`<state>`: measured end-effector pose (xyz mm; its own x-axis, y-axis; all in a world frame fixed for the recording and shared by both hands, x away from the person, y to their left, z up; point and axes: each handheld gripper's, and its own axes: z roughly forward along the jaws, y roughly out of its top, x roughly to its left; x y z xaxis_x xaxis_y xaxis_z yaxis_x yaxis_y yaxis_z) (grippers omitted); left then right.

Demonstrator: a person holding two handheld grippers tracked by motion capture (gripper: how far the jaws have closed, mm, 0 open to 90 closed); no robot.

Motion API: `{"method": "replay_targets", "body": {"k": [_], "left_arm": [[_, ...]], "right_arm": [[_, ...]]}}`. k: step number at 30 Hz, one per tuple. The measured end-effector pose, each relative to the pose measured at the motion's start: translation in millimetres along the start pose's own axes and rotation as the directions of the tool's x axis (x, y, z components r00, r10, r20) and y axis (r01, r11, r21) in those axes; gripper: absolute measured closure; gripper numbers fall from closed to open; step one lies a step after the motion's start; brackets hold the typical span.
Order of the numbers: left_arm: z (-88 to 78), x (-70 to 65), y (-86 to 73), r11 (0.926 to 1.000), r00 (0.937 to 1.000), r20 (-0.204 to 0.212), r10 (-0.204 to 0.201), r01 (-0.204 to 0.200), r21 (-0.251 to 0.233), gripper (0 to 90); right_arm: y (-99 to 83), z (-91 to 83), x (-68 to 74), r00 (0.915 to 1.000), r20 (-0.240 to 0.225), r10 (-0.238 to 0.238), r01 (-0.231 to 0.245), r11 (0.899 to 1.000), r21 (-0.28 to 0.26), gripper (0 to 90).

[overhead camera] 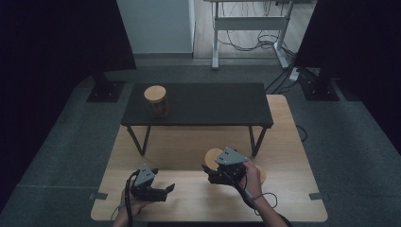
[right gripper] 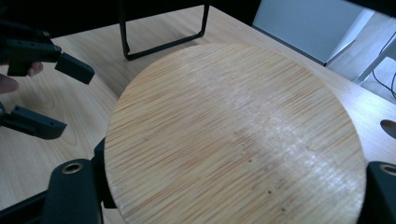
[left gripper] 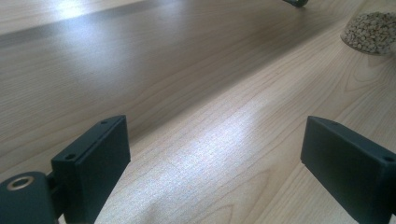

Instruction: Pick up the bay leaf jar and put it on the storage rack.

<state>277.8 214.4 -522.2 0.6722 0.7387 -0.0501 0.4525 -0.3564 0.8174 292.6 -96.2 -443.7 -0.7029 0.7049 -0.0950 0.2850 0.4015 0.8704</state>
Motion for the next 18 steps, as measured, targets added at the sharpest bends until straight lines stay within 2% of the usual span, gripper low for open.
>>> {"method": "replay_targets", "body": {"k": [18], "left_arm": [[0.9,0.0,-0.5,1.0,1.0,0.0,0.002,-0.002,0.006,7.9]], "right_arm": [[13.4,-5.5,-2.8,0.9996,-0.025,-0.011,0.011,1.0,-0.015,25.0]]}}
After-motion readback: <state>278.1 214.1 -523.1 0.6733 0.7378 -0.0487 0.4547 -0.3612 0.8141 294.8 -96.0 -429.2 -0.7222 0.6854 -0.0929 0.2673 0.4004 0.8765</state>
